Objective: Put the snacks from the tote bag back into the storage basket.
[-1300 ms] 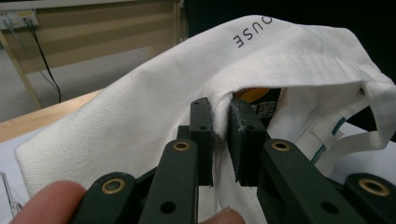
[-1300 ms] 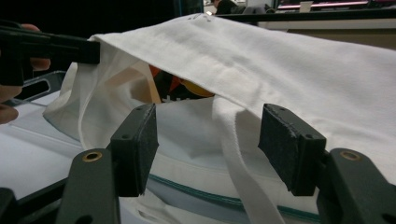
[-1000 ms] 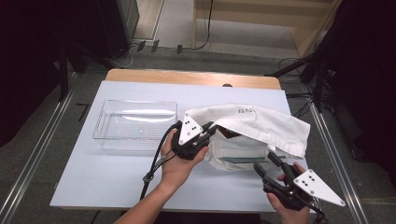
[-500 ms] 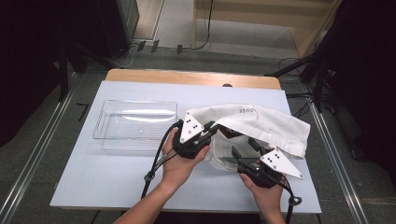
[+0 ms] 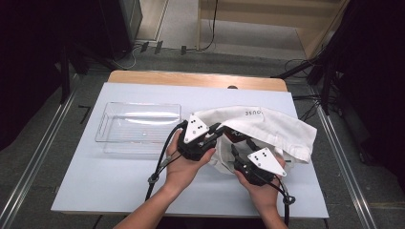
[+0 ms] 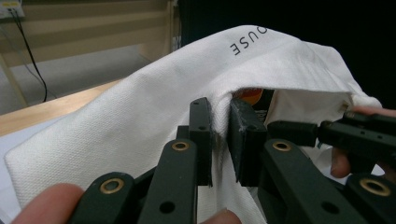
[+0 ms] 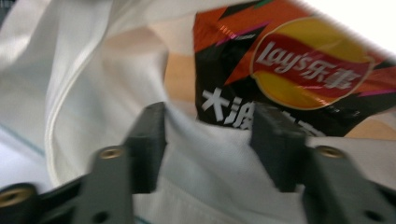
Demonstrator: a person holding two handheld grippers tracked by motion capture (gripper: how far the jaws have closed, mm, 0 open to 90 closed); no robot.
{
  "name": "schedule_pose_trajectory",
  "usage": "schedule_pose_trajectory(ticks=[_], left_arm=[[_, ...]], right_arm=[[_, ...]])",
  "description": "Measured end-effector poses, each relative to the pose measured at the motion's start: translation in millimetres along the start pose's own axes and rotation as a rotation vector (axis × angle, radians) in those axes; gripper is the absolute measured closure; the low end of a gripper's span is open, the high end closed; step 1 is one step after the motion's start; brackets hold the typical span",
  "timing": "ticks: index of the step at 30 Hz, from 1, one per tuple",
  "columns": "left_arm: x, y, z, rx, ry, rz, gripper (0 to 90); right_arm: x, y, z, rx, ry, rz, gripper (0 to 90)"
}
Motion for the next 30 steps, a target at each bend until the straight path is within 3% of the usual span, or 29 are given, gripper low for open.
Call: schedule_pose_trajectory(ticks=[3, 6, 12, 16, 26, 27, 28, 30], left_arm=[[-0.1, -2.4, 0.4, 0.0, 0.0, -0.001, 80.8], [-0.5, -4.7, 0.5, -0.005, 0.004, -0.003, 81.0], [5.0, -9.2, -0.8, -0.009, -0.003, 0.004, 81.4], [10.2, -16.3, -2.7, -0.006, 0.0, 0.009, 81.7], [20.4, -33.3, -9.2, -0.01, -0.017, 0.026, 83.0], [21.1, -35.1, -9.2, -0.013, -0.017, 0.025, 83.2], [21.4, -36.8, -9.2, -0.011, -0.022, 0.026, 83.4], [21.0, -40.1, -9.9, -0.014, -0.025, 0.022, 83.5]], right_arm=[[0.5, 3.1, -3.2, 0.046, -0.023, 0.031, 76.8], [-2.2, 7.0, -4.1, 0.064, -0.061, 0.029, 88.0], [-1.7, 15.5, 1.7, 0.082, -0.114, 0.02, 89.5], [-0.8, 28.5, 8.3, 0.121, -0.178, 0.001, 89.6], [4.5, 50.6, 8.6, 0.196, -0.232, 0.006, 90.0], [4.6, 53.5, 8.5, 0.203, -0.244, -0.009, 90.0], [4.4, 60.8, 6.0, 0.232, -0.269, -0.057, 90.0], [5.2, 64.7, 3.2, 0.26, -0.267, -0.065, 90.0]])
Point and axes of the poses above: each handheld gripper's, and its own axes: z roughly backward along the jaws, y roughly out of its underside, x roughly to its left, the point moved 2 cm from there along -z, roughly forward along the jaws, and after that the axes turned 15 degrees about x, right-handed, at the moved point
